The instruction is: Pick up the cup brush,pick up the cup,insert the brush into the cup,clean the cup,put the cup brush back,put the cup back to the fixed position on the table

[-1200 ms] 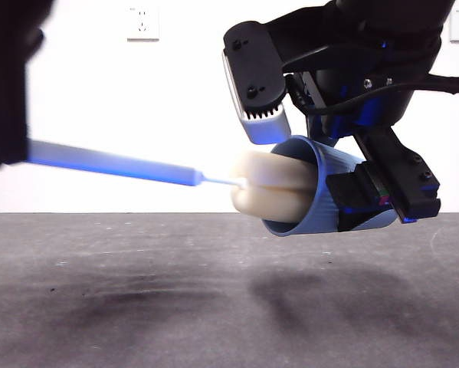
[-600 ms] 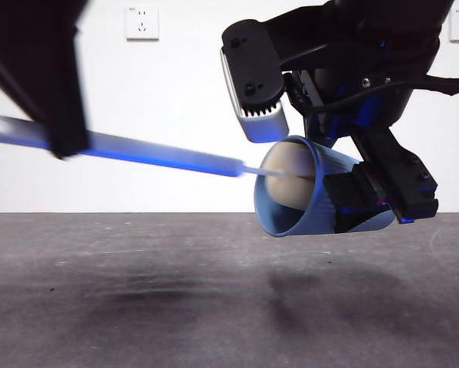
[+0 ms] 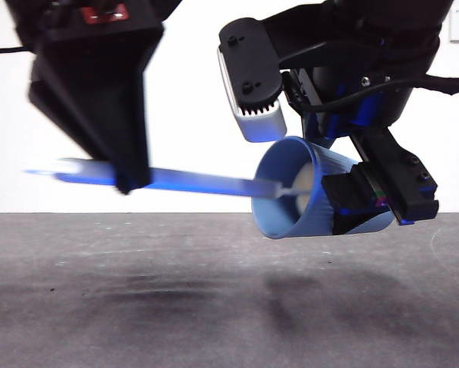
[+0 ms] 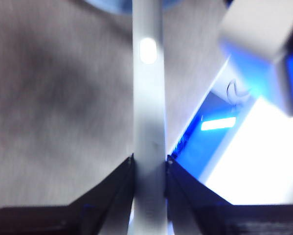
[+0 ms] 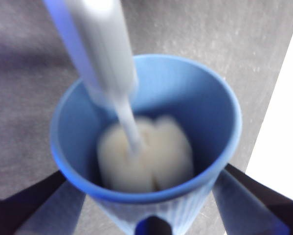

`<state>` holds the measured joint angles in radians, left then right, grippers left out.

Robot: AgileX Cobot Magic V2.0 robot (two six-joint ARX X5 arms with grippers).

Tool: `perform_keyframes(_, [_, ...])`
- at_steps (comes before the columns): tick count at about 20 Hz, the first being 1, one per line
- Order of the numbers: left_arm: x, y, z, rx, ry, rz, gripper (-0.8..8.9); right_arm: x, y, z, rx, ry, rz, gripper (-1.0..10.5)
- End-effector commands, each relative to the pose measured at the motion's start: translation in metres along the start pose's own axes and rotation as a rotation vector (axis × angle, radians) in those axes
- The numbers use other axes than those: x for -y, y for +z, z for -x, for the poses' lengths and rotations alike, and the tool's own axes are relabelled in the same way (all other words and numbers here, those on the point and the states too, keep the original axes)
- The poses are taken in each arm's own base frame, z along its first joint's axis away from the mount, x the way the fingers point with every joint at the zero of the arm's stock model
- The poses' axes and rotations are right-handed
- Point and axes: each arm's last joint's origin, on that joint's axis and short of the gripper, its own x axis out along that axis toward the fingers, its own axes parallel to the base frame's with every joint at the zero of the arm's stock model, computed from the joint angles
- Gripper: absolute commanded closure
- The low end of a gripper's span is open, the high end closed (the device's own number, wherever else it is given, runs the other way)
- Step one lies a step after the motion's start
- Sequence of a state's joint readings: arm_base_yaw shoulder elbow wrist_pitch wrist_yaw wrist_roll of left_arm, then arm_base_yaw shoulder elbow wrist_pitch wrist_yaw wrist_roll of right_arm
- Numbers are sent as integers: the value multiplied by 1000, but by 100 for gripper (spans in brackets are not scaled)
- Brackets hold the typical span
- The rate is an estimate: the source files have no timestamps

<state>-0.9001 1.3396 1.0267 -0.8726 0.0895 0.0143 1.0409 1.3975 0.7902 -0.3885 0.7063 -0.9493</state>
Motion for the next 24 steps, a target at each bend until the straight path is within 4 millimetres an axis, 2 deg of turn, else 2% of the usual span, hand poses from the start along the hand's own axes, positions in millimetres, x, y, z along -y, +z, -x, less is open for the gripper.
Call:
perform_keyframes(1, [0,-7,8,-37,51,6,822,-1,0,0,-11,6,-18,959])
perform_keyframes(4, [0,-20,26,-45,111,15,822,-2,-1,0,-28,17,-82,959])
perform_keyframes(9, [1,-52,64,-58,188,41,822,0,-4,2,-45,-8,-280,959])
perform_keyframes(12, [-1,-67,81,-32,274,81,822,6,-10,11,-37,-49,-487,959])
perform_keyframes(14, [-5,-71,88,16,327,135,822,12,-16,21,-6,-75,-643,959])
perform_keyframes(17, [-21,-63,90,138,417,309,822,22,-29,41,81,-107,-937,959])
perform_keyframes(20, [-44,-45,78,272,448,518,822,33,-47,68,244,-74,-1222,959])
perform_keyframes(24, [-68,-18,49,306,452,620,822,43,-70,98,426,-93,-1377,959])
